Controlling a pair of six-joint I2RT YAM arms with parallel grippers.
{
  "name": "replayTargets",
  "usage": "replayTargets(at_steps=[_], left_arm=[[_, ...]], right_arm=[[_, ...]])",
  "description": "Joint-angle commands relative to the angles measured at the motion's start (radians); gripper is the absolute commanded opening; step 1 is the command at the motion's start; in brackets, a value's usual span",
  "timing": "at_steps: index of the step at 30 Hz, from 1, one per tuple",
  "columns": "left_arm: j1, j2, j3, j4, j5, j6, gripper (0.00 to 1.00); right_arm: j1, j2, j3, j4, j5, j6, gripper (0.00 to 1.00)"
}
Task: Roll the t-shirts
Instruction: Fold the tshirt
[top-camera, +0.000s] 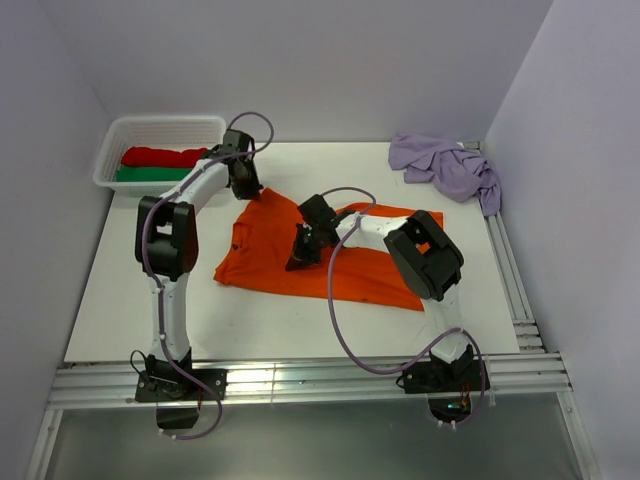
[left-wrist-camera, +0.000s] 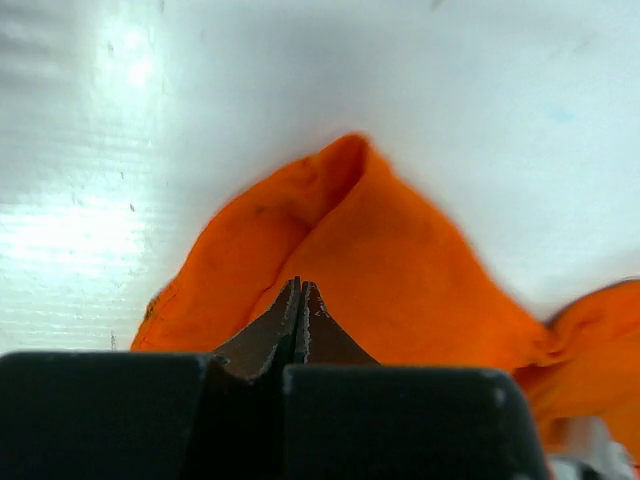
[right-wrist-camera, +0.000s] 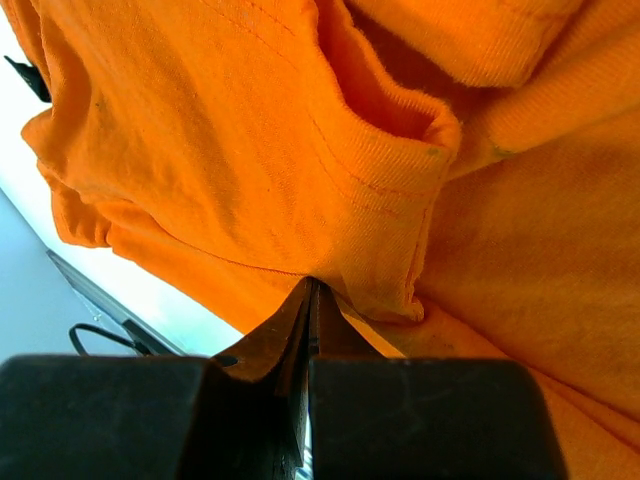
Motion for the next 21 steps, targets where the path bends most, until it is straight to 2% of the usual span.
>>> replayTargets(at_steps=[1, 4, 6, 8, 11, 16, 21], left_arm=[[0.002, -0.005, 0.108, -0.04, -0.006, -0.033, 0.0], [0.005, -0.004, 0.123, -0.053, -0.006, -0.03, 0.0], [0.005, 0.001, 0.13, -0.085, -0.023, -0.022, 0.12], [0.005, -0.021, 0.072, -0.049, -0.006, -0.008, 0.21], [0.005, -0.042, -0.013, 0.012, 0.021, 0.01, 0.26], [0.005, -0.024, -0.053, 0.054, 0.067, 0.025, 0.3], [0.003, 0.014, -0.031, 0.048, 0.06, 0.036, 0.31]], right_arm=[[0.01, 0.032, 0.008, -0.051, 0.01, -0.028, 0.0], [0.012, 0.032, 0.011, -0.053, 0.009, -0.028, 0.0], [0.01, 0.032, 0.014, -0.053, 0.009, -0.029, 0.0], [0.01, 0.032, 0.017, -0.053, 0.007, -0.031, 0.0], [0.01, 0.033, 0.017, -0.053, 0.007, -0.031, 0.0], [0.01, 0.033, 0.009, -0.045, 0.002, -0.022, 0.0], [0.012, 0.029, 0.003, -0.045, 0.004, -0.022, 0.0]])
